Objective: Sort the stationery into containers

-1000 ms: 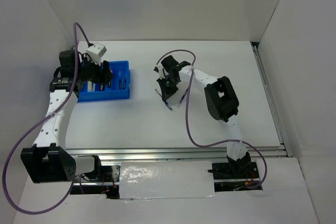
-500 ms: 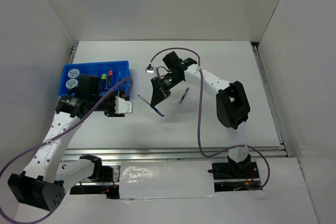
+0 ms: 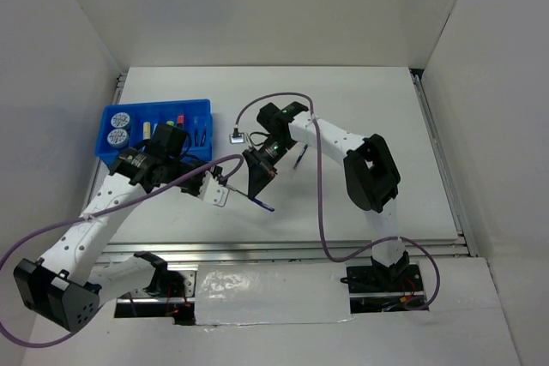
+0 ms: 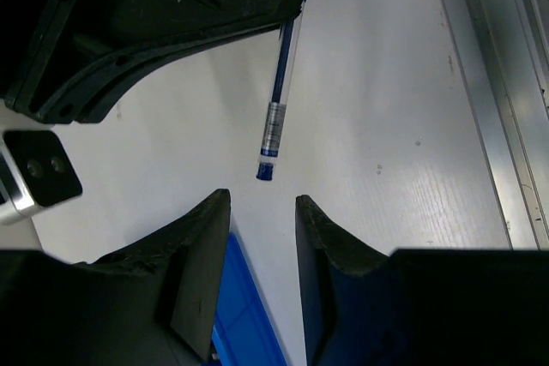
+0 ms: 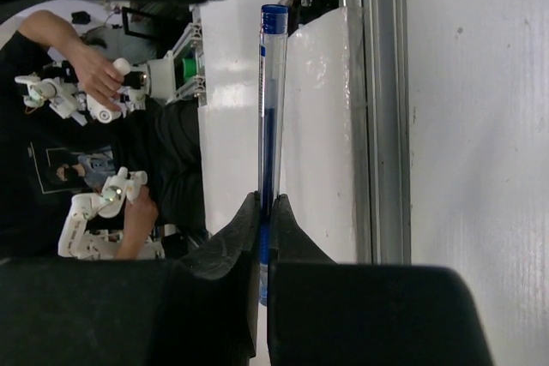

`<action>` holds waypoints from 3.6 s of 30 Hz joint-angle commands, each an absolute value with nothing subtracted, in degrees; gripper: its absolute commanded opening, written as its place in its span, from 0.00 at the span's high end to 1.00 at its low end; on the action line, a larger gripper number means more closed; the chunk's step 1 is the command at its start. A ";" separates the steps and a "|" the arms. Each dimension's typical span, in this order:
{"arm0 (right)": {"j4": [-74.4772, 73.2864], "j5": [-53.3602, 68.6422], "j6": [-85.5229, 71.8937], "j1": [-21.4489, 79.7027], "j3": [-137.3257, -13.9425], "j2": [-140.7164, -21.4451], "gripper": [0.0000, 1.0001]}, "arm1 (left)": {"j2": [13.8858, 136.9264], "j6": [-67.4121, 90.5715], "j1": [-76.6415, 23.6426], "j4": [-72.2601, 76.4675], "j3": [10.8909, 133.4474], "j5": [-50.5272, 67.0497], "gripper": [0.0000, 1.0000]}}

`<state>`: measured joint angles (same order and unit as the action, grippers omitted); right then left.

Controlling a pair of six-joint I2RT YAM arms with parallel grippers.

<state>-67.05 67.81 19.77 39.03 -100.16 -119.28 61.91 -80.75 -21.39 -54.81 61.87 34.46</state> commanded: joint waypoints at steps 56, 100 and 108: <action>-49.50 47.23 0.36 10.50 -101.53 -102.59 0.37 | 62.39 -27.38 -29.29 -36.33 60.90 22.26 1.00; -40.34 16.89 -3.25 15.64 -84.02 -103.44 0.36 | 107.23 20.30 0.53 -40.69 93.43 8.00 0.51; -39.99 8.62 -10.54 22.49 -86.13 -109.59 0.34 | 102.14 19.16 -2.28 -39.11 93.43 6.68 0.49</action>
<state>-39.88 13.41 -6.81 19.53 -83.42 -107.37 107.18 19.66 -0.75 -41.19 91.42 7.44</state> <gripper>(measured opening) 0.656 0.504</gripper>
